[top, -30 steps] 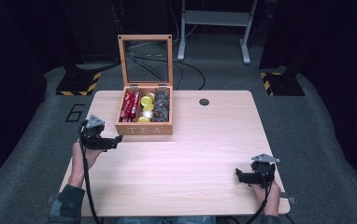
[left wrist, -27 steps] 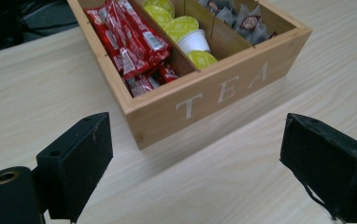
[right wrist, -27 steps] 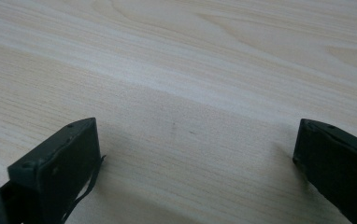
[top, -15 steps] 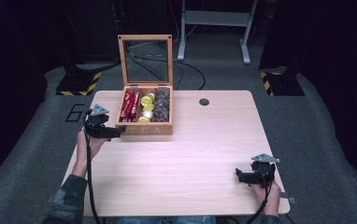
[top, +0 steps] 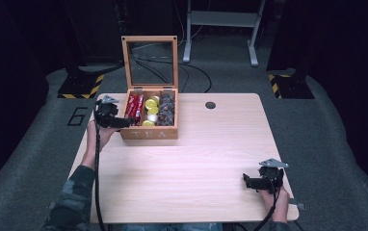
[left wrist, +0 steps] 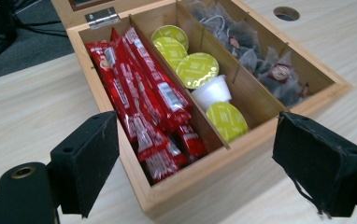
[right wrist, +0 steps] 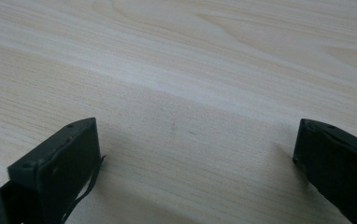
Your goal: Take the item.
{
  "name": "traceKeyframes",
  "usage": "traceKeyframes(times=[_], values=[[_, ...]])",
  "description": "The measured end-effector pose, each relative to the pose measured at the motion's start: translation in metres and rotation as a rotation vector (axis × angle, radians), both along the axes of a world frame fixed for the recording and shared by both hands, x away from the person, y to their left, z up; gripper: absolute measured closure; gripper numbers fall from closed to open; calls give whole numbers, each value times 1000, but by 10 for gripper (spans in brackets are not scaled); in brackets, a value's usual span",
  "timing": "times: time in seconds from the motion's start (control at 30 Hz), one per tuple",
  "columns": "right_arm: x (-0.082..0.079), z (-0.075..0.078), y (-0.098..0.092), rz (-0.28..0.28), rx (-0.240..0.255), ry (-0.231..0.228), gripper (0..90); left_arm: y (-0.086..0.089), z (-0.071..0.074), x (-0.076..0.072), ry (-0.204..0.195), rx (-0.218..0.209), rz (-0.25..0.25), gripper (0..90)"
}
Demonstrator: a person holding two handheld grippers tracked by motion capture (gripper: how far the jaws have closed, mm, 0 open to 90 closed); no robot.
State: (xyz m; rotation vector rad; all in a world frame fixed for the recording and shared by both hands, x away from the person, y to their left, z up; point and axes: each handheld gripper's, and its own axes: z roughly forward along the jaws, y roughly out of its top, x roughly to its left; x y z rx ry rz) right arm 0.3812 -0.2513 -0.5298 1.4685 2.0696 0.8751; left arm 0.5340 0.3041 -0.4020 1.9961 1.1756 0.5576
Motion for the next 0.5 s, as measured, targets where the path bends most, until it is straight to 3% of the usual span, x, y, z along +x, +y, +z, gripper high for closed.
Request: traceKeyframes(times=[0.17,0.27,0.3,0.4,0.5], values=[[0,0,0,-1,1,1,1,-3,-2,14,-4,11,2,208],[0,0,0,-2,2,0,1,-4,-7,25,21,-3,7,251],[0,0,0,0,1,1,1,-4,-9,31,37,15,9,269],[0,0,0,0,0,1,1,-5,-12,36,27,38,28,309],[0,0,0,0,1,1,1,-5,-20,42,34,41,47,350]])
